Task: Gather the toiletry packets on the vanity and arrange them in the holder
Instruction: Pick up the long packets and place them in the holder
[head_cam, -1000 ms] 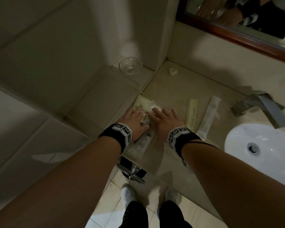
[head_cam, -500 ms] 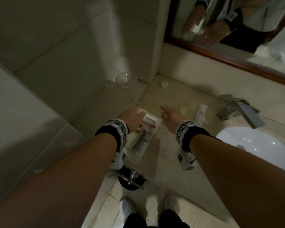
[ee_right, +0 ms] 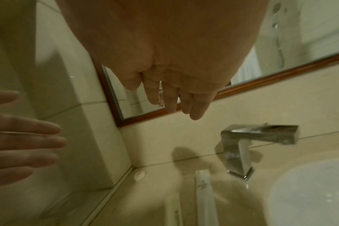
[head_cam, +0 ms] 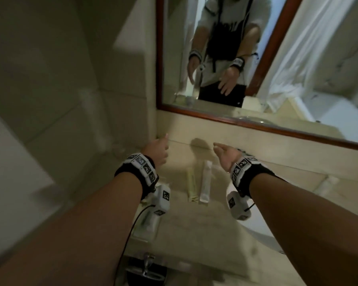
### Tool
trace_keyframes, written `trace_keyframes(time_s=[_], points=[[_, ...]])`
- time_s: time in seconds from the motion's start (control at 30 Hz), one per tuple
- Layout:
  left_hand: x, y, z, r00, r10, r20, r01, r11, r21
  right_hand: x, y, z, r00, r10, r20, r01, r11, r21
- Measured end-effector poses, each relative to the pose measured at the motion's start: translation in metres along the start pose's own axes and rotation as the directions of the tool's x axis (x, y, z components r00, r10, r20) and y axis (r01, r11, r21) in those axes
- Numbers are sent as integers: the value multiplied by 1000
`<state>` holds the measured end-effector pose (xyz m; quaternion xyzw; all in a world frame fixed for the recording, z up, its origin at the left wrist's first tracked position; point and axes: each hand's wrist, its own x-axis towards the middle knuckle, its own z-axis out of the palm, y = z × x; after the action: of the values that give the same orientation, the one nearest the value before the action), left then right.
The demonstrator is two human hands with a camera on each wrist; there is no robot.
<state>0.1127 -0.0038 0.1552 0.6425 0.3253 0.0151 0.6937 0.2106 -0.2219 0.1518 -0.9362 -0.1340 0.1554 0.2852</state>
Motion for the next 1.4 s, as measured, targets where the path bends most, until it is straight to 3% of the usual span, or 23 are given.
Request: trace_keyframes(time_s=[0.17,0.33,0.5,0.67,0.77,1.0,1.17,1.23,1.33,1.4], points=[[-20,24,44,998,54,21,-54,998,11,-16,31,-51,995,22,-101,-10,993,116],[-40,32,108,991,119,55,-124,987,98,-46,77,-105,988,2,-154,3,999,35],[-71,24,197,987,100,124,-120,979,166,-81,153,-152,985,31,-167,-25,999,42],[-97,6,294,963,115,243,-168,963,208,-115,244,-200,970,132,-202,-130,991,23],[-113,-3,346,967,59,248,-109,975,192,-132,297,-226,955,192,-226,-190,981,30],[-129,-20,434,939,-12,343,-76,967,242,-160,386,-270,888,378,-263,-368,926,89],[-127,-41,483,913,-67,401,-66,949,308,-169,438,-273,836,483,-260,-434,873,224],[-118,-49,500,894,-105,436,-54,940,337,-170,458,-268,809,534,-245,-471,839,273],[-102,-59,531,775,-263,575,42,929,368,-169,486,-265,762,606,-229,-539,789,295],[-91,-63,551,757,-297,582,62,920,388,-167,501,-264,727,652,-217,-581,752,312]])
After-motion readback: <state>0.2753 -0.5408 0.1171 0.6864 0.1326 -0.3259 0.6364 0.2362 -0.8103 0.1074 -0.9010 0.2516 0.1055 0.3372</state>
